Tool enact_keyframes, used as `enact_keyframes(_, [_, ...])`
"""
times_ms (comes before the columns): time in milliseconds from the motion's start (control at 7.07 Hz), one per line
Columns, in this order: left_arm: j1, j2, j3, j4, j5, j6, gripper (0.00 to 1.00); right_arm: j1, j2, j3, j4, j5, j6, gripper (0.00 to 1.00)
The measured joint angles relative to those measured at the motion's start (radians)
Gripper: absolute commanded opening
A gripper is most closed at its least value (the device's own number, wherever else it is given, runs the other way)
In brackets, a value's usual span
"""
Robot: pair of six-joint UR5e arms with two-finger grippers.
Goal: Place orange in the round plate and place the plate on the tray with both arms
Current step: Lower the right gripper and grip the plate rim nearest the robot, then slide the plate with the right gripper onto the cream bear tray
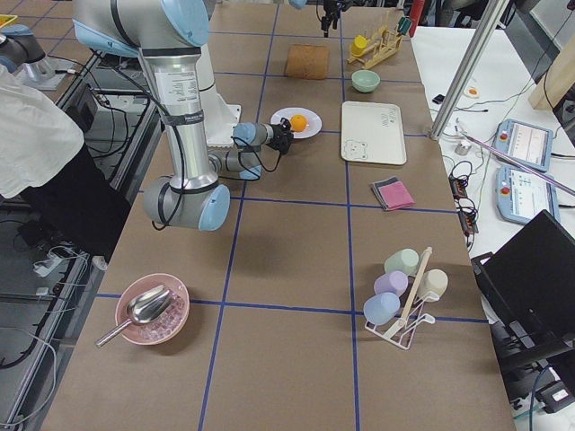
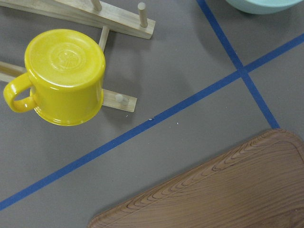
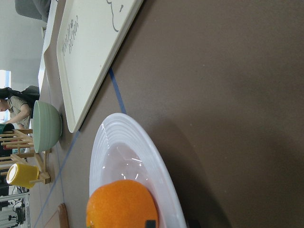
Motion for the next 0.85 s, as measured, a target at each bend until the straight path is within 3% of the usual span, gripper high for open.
enact_keyframes(283, [0.0, -0.001, -0.001, 0.0, 0.0, -0.001, 0.99, 0.003, -0.001, 0.001, 0.0, 0.0, 0.0, 0.3])
enact_keyframes(566, [0.001, -0.004, -0.002, 0.0, 0.0, -0.016, 0.99, 0.005, -0.003, 0.004, 0.0, 0.0, 0.0, 0.09])
enact_keyframes(707, [0.001, -0.006, -0.005, -0.001, 0.0, -0.033, 0.99, 0.006, -0.003, 0.007, 0.0, 0.0, 0.0, 0.01])
enact_keyframes(848, [0.001, -0.006, -0.009, -0.001, -0.001, -0.042, 0.99, 0.006, -0.002, 0.011, 0.001, -0.006, 0.0, 0.0])
